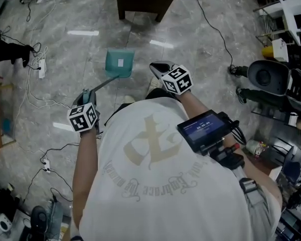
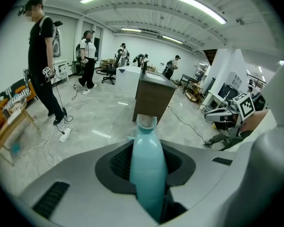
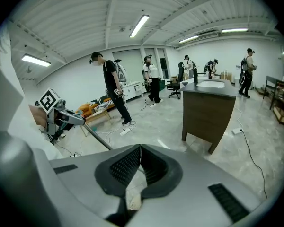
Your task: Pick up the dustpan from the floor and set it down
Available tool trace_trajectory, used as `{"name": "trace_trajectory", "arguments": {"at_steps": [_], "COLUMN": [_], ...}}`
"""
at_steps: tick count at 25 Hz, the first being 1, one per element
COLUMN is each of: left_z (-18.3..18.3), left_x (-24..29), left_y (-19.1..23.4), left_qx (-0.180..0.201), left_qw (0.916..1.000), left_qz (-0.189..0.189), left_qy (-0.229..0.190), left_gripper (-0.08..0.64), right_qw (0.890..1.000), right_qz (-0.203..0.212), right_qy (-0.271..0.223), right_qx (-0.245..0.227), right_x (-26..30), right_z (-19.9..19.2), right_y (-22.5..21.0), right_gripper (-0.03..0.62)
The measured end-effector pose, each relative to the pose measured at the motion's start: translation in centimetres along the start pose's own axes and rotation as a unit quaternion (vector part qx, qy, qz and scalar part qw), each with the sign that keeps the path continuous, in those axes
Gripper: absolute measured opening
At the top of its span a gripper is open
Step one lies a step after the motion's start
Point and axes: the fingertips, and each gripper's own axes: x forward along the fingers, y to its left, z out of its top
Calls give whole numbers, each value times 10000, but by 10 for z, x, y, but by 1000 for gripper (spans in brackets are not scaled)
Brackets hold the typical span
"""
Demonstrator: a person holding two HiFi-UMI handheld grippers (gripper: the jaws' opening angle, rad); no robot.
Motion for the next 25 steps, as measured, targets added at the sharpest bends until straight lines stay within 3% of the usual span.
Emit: {"name": "trace_trajectory", "arguments": {"at_steps": [16, 25], "left_z": [-36, -59], "left_x": [45, 62], "left_y": [5, 20], "left_qx": [86, 172], "left_qw": [9985, 9960], "left_qz": [-14, 191], "left_qy": [541, 854], "left_gripper": [103, 103], "right_qw": [9992, 9990], "right_qz": [-217, -223], "right_qy": [-10, 157], "right_qx": [338, 368], "right_x": [-6, -7], "right_z": [-24, -36], "right_y": [-18, -17], "right_gripper": [17, 18]}}
